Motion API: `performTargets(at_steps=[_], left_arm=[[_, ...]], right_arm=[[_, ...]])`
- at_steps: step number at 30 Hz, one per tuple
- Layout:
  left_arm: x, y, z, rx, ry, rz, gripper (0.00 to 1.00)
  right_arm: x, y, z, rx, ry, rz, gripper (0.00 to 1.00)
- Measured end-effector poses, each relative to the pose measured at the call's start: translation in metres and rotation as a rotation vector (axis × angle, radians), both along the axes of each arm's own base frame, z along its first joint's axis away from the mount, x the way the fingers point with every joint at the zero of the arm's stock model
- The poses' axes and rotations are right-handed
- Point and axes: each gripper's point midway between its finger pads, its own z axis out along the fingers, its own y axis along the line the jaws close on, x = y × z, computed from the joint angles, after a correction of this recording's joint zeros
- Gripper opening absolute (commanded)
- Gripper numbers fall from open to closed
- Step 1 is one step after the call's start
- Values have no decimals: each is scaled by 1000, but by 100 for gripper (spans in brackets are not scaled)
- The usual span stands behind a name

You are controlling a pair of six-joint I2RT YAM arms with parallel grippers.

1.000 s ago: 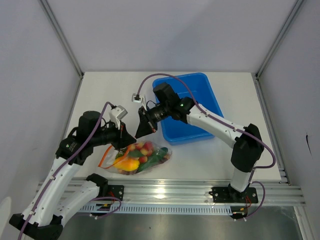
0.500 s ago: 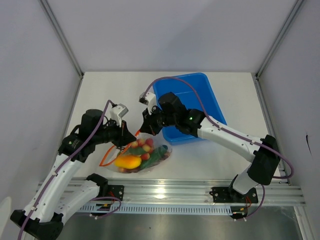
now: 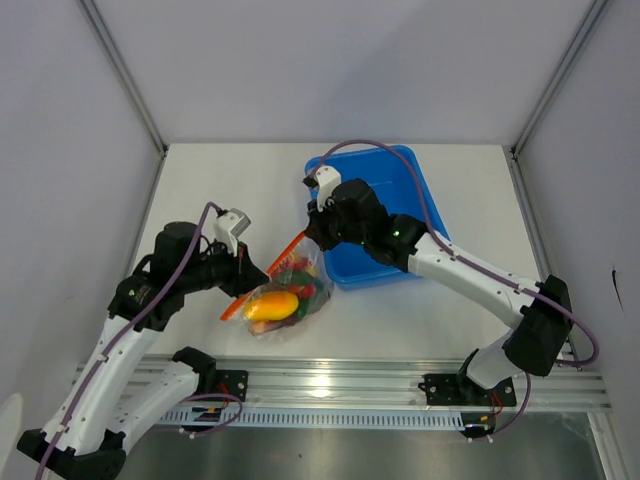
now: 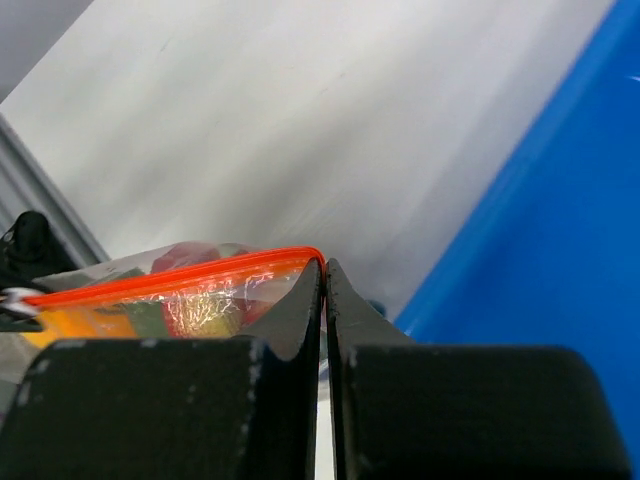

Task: Place the food in the zip-top bag and seal the zipper
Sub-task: Zip the zipper food storage bag at the center of the board.

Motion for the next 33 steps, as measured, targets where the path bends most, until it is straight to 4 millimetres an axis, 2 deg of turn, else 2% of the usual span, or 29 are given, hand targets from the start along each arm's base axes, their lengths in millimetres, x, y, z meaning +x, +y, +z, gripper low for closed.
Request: performTargets(at_steps=[5, 10, 19, 26, 28, 29, 32, 33], left_arm=[[-6, 3, 9, -10, -23, 6, 1], [-12, 7, 12, -10, -25, 18, 1], [-27, 23, 19, -11, -16, 100, 1], [-38, 38, 22, -24, -21, 198, 1], [-40, 42, 22, -27, -16, 227, 5], [-40, 44, 22, -30, -14, 244, 11], [-39, 52, 22, -31, -18, 308, 11], [-39, 55, 22, -36, -23, 326, 22]], right_arm=[[19, -25, 7, 0, -21, -85, 0], [30, -41, 8, -6, -22, -136, 0], [37, -49, 7, -8, -18, -164, 0], [35, -45, 5, 4, 1, -147, 0], [35, -44, 2, 3, 10, -143, 0], [35, -42, 1, 5, 15, -139, 0], [38, -37, -2, 3, 24, -133, 0], [39, -35, -2, 5, 28, -129, 0]])
